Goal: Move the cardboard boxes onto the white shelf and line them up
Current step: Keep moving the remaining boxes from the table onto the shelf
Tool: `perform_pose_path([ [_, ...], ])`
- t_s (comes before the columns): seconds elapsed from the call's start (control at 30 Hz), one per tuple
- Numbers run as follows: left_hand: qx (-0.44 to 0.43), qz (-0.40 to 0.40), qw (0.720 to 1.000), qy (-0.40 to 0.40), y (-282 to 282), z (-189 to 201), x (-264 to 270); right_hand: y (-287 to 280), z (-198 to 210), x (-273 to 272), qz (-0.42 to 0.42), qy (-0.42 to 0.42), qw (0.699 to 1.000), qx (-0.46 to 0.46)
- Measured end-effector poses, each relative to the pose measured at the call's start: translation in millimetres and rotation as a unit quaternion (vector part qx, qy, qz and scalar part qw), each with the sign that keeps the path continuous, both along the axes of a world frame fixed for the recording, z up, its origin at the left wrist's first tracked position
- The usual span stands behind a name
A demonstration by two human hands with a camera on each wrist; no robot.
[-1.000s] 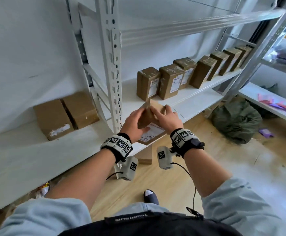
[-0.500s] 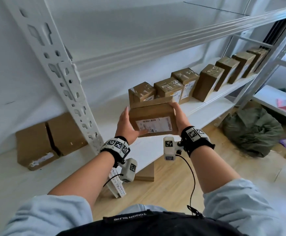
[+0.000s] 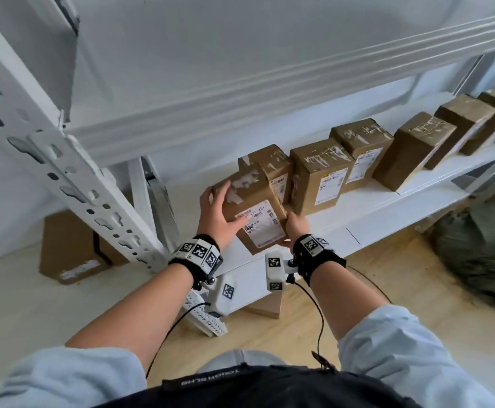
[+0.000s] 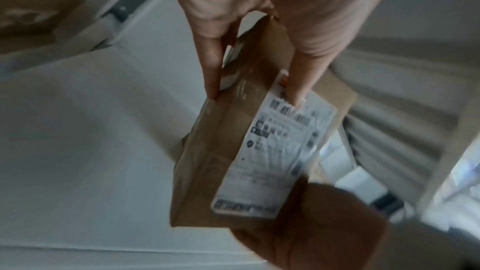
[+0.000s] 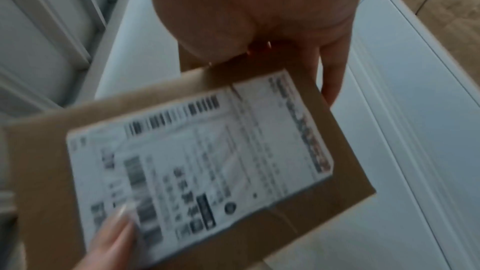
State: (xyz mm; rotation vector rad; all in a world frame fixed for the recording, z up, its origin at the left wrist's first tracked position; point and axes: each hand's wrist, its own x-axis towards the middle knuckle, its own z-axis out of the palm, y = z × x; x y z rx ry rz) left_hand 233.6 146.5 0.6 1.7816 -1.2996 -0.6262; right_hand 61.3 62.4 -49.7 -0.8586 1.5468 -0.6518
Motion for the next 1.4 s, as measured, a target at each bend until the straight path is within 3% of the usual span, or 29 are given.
perform_pose_path([
  [0.1, 0.033, -0.024, 0.997, -0.072, -6, -12, -23, -7, -6, -3, 0.032, 0.143, 0.989, -0.036],
  [0.17, 0.038, -0.030, 0.992, -0.119, -9, -22, -35, -7, -6, -9, 0.086, 0.185, 0.978, -0.032],
  [0.23, 0.024, -0.029, 0.991, -0.130, -9, -27, -43, -12, -18, -12, 0.104, 0.152, 0.982, -0.035],
  [0.47, 0.018, -0.009, 0.992, -0.123, -12, -25, -48, -21, -44, -7, -0.026, 0.076, 0.996, -0.050],
  [0.7, 0.094, 0.053, 0.992, -0.071, 12, -42, -47, 10, -54, -27, -0.025, 0.156, 0.984, -0.081],
  [0.83, 0.161, 0.044, 0.984, -0.055, 42, -56, -43, 48, -59, -37, 0.020, 0.206, 0.974, -0.087],
  [0.93, 0.173, 0.011, 0.983, -0.064, 70, -61, -39, 82, -57, -38, 0.099, 0.279, 0.944, -0.148],
  [1.1, 0.167, -0.066, 0.978, -0.108, 125, -62, -19, 146, -39, -17, 0.227, 0.400, 0.848, -0.261],
  [1.4, 0.173, -0.056, 0.974, -0.134, 253, -44, 79, 268, -8, 80, 0.331, 0.462, 0.753, -0.332],
])
